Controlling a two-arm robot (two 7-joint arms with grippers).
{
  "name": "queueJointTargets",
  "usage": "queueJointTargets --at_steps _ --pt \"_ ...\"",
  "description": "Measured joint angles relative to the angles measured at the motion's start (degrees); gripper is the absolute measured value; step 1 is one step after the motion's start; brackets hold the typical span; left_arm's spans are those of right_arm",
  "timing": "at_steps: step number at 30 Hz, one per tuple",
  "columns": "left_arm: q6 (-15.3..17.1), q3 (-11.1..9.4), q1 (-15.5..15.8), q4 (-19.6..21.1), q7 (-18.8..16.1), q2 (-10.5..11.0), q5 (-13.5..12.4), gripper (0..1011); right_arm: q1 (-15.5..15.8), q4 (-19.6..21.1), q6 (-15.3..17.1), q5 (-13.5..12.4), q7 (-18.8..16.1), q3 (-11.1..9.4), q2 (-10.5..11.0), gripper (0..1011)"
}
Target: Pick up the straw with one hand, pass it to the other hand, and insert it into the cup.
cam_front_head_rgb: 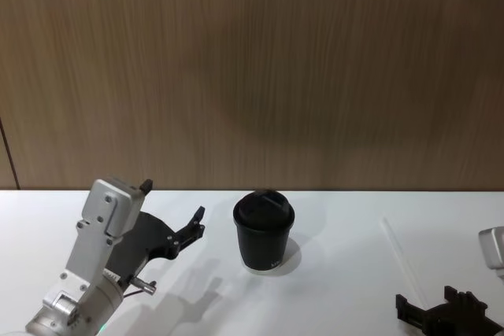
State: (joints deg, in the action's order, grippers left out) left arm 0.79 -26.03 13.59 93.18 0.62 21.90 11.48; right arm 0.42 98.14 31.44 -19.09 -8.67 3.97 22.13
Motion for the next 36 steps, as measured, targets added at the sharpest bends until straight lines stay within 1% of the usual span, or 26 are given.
queueJointTargets --at_steps 21,36 --pt "0.0 0.0 0.0 0.0 0.0 0.0 0.0 1003 -1.34 -1.51 1.58 0.18 -0.85 -0.41 -0.99 1001" --pt "0.0 0.0 0.0 0.0 0.0 0.0 -0.01 1003 -1.85 -1.96 2.18 0.66 -1.24 -0.53 -1.23 993"
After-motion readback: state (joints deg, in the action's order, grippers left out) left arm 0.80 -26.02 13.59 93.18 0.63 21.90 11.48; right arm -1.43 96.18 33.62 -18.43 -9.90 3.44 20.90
